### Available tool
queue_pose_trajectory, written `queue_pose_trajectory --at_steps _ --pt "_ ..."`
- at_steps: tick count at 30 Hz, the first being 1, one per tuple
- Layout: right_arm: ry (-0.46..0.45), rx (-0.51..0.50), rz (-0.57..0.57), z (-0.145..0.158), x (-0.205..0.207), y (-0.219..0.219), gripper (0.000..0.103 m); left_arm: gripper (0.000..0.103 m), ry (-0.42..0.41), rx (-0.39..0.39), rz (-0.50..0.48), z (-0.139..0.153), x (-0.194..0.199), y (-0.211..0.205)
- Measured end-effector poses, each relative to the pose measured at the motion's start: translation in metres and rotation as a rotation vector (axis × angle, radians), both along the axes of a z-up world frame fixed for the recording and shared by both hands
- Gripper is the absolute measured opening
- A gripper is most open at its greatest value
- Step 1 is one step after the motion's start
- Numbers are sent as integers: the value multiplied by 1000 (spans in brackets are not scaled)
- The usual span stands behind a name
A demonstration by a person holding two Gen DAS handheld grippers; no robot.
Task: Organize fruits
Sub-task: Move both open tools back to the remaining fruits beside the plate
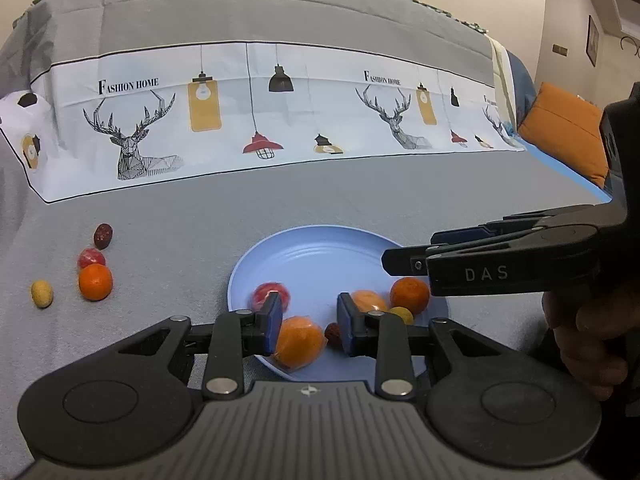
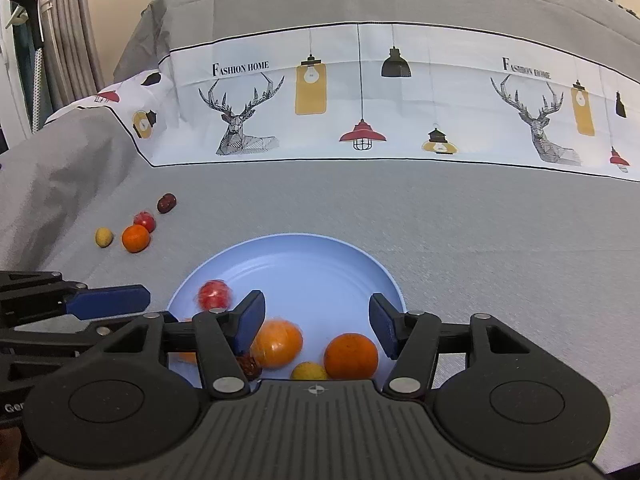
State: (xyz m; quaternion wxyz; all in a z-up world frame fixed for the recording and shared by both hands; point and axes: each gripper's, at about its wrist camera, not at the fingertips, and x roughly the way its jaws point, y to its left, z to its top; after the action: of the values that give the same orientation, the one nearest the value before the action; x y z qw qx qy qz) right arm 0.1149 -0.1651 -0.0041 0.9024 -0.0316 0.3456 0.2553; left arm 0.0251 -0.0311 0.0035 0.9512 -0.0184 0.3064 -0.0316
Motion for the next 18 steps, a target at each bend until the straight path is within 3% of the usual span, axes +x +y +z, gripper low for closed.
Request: queue_pose_trajectory --at_steps 2,6,9,11,15,17,18 --pt "-1 -4 -4 0 0 0 60 8 8 -14 -23 3 0 1" --pt "-6 -3 -13 0 0 0 60 6 3 -31 -32 19 -1 8" --pt "-21 5 -17 2 -2 1 59 6 -16 27 -4 38 3 22" --pt "-28 11 -12 3 -3 0 53 6 -35 76 22 51 8 40" --pt "-36 28 8 6 -5 0 28 6 -48 142 116 58 18 86" --pt "-23 58 6 10 -4 -2 24 6 -15 128 182 44 19 108" --pt "-18 74 2 13 -4 -2 24 6 30 82 229 37 21 119"
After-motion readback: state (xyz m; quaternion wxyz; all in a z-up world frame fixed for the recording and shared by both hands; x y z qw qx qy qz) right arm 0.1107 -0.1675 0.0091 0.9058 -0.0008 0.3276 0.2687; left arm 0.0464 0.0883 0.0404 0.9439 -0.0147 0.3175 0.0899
